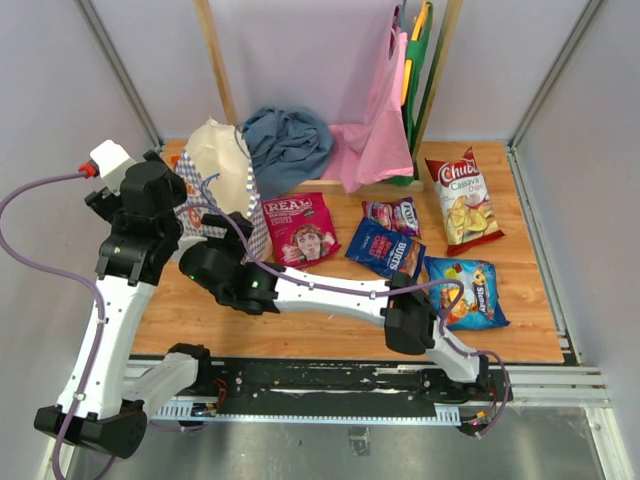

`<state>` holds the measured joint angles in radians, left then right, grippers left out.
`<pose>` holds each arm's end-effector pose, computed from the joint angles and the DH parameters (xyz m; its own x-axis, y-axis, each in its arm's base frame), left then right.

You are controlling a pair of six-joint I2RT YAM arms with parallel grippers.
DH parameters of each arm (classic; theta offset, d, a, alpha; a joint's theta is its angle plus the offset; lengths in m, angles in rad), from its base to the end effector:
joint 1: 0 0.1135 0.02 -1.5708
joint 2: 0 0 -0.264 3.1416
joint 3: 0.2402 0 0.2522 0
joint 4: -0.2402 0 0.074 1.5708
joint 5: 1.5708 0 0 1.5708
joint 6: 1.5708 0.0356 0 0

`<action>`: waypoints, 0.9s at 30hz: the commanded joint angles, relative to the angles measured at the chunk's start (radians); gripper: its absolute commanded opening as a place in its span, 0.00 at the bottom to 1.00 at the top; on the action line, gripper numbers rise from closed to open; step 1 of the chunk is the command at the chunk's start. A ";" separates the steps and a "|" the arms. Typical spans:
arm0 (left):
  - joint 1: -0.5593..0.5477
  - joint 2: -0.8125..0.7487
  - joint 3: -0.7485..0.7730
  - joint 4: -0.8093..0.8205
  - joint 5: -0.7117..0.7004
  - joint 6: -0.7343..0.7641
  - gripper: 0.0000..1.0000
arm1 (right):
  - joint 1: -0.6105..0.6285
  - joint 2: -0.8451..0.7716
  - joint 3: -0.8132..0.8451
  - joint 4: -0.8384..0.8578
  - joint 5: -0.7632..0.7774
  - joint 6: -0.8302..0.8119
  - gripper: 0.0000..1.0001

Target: Take the snacks out of the paper bag

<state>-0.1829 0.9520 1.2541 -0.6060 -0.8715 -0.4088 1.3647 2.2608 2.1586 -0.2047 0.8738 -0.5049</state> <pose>0.1774 -0.0051 0.4297 -0.0311 -0.2544 -0.9666 -0.6684 0.7243 -0.1691 0.1352 0.5134 0.3225 0.1775 -0.6684 -0.7223 -0.4489 0.5981 -0.6639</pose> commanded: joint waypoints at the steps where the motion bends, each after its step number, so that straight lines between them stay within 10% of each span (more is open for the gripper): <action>1: 0.009 0.001 0.008 0.003 -0.085 0.002 1.00 | 0.039 -0.201 -0.140 0.198 -0.101 0.021 0.98; 18: 0.065 0.102 0.217 -0.021 -0.018 0.021 1.00 | 0.073 -0.799 -0.659 0.479 -0.438 0.055 0.98; 27: 0.188 0.119 0.152 -0.114 0.101 -0.046 1.00 | -0.339 -0.806 -0.526 0.018 -0.768 0.585 0.98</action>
<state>-0.0086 1.0649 1.4494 -0.6823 -0.8062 -0.4160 1.1713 1.3991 1.5696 0.0341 0.3126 -0.1951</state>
